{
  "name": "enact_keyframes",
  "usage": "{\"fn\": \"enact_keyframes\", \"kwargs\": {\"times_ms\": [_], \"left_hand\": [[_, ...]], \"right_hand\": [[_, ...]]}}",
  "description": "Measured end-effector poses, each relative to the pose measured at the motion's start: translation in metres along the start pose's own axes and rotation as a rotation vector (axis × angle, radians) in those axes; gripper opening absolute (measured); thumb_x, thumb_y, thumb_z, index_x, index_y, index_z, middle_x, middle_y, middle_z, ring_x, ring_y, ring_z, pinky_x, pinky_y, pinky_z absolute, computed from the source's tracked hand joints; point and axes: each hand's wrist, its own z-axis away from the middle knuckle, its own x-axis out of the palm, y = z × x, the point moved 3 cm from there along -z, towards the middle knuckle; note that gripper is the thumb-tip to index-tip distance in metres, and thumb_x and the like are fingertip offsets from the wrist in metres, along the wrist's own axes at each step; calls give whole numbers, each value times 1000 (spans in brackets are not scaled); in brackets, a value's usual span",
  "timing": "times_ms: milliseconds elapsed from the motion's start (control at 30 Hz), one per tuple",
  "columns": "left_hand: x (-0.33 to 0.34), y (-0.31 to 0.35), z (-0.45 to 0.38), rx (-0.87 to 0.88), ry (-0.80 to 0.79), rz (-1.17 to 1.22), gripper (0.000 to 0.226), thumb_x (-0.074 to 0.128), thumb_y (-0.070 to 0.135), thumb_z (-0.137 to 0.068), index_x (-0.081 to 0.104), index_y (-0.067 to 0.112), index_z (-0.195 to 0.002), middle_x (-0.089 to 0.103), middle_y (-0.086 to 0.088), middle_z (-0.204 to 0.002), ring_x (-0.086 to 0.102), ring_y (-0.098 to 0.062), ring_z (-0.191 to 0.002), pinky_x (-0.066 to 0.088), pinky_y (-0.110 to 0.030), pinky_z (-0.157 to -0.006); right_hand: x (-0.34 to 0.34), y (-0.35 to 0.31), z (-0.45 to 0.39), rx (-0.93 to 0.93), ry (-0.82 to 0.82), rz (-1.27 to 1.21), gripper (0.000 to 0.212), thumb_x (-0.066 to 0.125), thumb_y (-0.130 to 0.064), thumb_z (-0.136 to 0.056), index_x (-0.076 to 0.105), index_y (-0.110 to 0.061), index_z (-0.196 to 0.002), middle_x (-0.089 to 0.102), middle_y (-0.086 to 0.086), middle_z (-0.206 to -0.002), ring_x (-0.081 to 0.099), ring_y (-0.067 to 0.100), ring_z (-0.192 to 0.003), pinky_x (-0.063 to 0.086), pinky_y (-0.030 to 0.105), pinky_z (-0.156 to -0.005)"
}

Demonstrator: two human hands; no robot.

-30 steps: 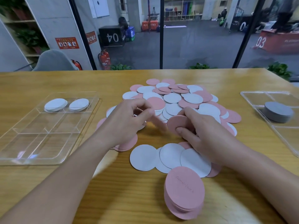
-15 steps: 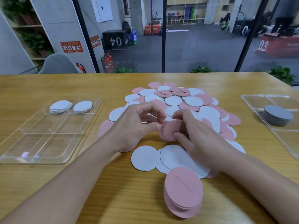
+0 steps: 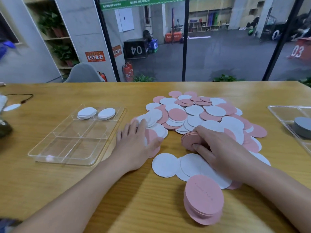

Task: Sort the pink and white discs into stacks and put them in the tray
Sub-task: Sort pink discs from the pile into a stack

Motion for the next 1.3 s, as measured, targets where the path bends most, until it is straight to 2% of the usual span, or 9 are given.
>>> {"fn": "enact_keyframes", "kwargs": {"times_ms": [167,367,500,567,633,800,900,1000,1300], "left_hand": [[2,18,-10,72,-35,13,94,18,83,-101,-2,30,-175,-9,4,-184,-17,-17,-169,-2,-59,-135],[0,35,-18,223,-102,127,85,33,77,-107,1,39,-176,-12,11,-184,-19,-16,-169,-4,-48,-137],[-13,34,-17,265,-18,379,67,50,62,-110,34,37,-170,19,14,-181,6,-8,-168,13,-46,-137],[-22,20,-17,246,107,344,54,61,58,-106,58,35,-155,43,16,-162,29,-12,-155,30,-46,-130],[-29,5,-13,196,138,284,50,68,65,-98,66,40,-142,51,19,-144,37,-12,-142,36,-44,-122],[-34,-5,0,129,60,230,64,80,70,-86,64,41,-141,52,18,-151,47,-14,-138,40,-33,-104],[-29,2,-1,126,24,288,80,86,65,-83,55,41,-153,44,19,-158,50,-13,-138,44,-34,-106],[-24,15,-7,161,10,347,92,91,61,-77,50,42,-157,46,18,-147,53,-11,-133,50,-39,-110],[-22,53,-31,197,-67,200,82,88,58,-79,54,37,-151,50,11,-128,46,-16,-126,52,-41,-97]], "right_hand": [[-1,-1,1,-16,3,1,23,57,-32,-107,42,-25,-92,58,-10,-82,53,13,-81,47,38,-70],[-2,0,2,-25,3,-7,21,59,-33,-106,45,-27,-92,59,-11,-82,55,13,-81,48,38,-70],[-1,2,2,-35,12,-5,17,59,-35,-105,47,-27,-96,60,-12,-82,55,11,-81,47,32,-68],[0,3,1,-40,15,-4,17,59,-36,-105,47,-26,-98,60,-12,-82,55,12,-81,48,33,-69],[0,3,0,-40,15,-10,18,60,-35,-105,47,-25,-95,59,-11,-80,54,13,-80,48,35,-69],[1,4,1,-30,20,-30,21,62,-31,-104,47,-25,-91,59,-9,-77,54,15,-80,46,35,-69],[1,4,1,-40,31,-31,22,63,-31,-104,46,-27,-90,58,-10,-75,53,15,-80,45,34,-69],[1,6,1,-45,32,-35,20,63,-32,-104,48,-26,-92,59,-10,-76,54,15,-80,45,34,-70],[0,6,1,-49,26,-44,23,63,-33,-103,46,-29,-89,56,-12,-75,54,12,-80,40,29,-62]]}}
